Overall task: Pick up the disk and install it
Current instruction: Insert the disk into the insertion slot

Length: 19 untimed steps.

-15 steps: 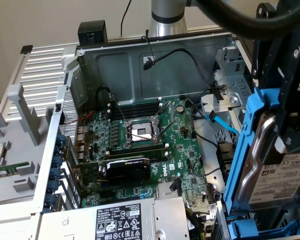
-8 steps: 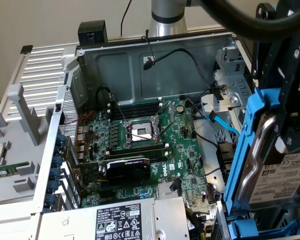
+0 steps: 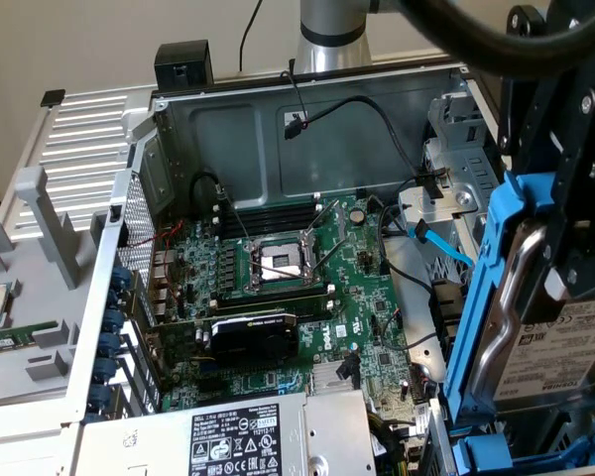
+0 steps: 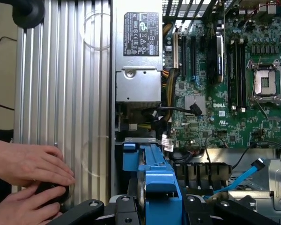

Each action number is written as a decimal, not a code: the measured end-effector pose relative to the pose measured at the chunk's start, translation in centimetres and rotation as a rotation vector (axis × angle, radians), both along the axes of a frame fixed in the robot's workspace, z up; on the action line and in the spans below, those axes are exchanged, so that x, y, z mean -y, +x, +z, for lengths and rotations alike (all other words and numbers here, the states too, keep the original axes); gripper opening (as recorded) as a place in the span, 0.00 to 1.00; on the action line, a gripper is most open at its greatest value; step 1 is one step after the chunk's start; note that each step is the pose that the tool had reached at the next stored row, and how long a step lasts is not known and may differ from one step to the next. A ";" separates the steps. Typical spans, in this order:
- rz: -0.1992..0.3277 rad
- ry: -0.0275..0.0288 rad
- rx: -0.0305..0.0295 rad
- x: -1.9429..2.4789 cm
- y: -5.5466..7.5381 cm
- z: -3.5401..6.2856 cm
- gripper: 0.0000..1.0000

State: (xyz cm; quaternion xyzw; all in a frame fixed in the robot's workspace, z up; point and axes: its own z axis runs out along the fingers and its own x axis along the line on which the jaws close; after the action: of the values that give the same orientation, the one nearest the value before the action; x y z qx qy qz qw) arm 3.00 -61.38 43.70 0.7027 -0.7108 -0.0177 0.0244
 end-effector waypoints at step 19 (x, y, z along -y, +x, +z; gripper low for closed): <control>0.003 0.0001 0.0000 0.00 0.0 -0.90 0.37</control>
State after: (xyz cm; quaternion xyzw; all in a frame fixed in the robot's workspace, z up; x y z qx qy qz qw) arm 3.03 -61.38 42.80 0.7037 -0.7099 -0.0177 0.0244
